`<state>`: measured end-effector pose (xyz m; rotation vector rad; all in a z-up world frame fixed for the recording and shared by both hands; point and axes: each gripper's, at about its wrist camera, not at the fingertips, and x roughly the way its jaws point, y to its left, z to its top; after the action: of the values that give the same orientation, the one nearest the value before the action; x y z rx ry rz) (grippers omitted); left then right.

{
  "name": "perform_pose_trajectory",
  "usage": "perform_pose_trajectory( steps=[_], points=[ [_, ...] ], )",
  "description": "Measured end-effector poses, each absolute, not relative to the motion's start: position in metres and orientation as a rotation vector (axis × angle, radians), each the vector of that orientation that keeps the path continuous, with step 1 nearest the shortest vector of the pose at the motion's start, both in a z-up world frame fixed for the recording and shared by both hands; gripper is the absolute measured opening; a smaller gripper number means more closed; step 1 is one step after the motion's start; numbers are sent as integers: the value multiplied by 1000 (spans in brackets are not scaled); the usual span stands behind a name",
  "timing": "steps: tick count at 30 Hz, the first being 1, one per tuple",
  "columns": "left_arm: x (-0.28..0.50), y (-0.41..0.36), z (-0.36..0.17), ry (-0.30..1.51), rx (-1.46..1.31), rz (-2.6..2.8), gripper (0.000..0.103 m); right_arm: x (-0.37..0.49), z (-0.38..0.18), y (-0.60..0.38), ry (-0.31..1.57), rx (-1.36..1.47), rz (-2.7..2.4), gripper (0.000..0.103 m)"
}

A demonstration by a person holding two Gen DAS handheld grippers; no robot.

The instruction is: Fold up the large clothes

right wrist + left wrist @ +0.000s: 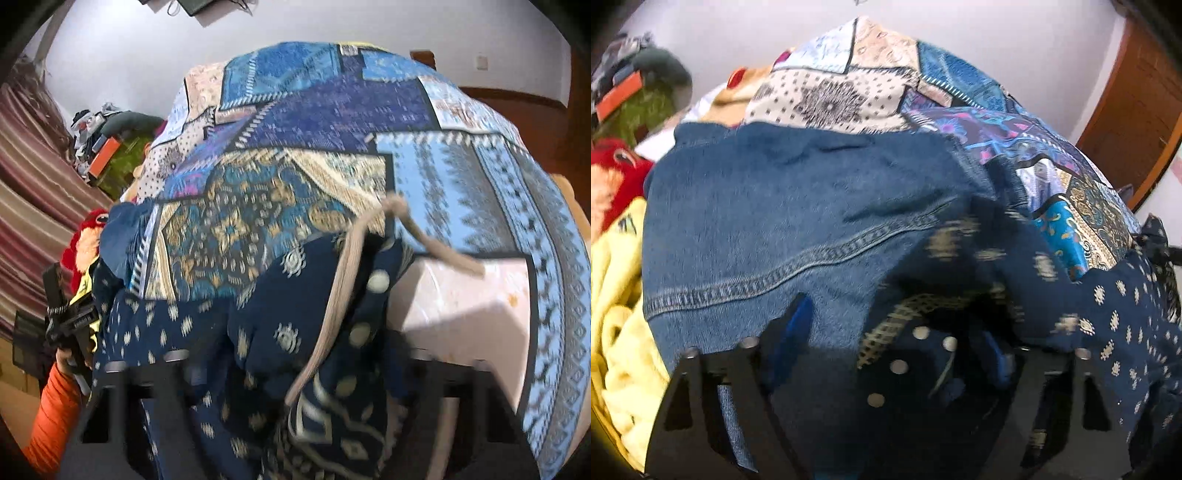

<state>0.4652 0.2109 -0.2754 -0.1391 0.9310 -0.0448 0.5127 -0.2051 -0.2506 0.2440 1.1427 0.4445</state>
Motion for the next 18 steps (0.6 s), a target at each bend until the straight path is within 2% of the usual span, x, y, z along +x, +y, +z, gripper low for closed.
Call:
perform_pose_trajectory(
  steps=[1, 2, 6, 11, 14, 18],
  points=[
    [465, 207, -274, 930, -145, -89, 51, 515, -252, -204, 1147, 265, 457, 24],
    [465, 204, -274, 955, -172, -137, 21, 517, -251, -202, 1139, 268, 463, 21],
    [462, 198, -260, 940, -139, -66, 14, 515, -225, -184, 1053, 164, 452, 15],
    [469, 225, -239, 931, -183, 63, 14, 525, -181, -168, 914, 83, 442, 13],
    [489, 238, -252, 1000, -183, 144, 15, 544, -183, -154, 913, 58, 407, 13],
    [505, 252, -274, 1040, -281, 176, 21, 571, -216, -140, 964, -3, 337, 13]
  ],
)
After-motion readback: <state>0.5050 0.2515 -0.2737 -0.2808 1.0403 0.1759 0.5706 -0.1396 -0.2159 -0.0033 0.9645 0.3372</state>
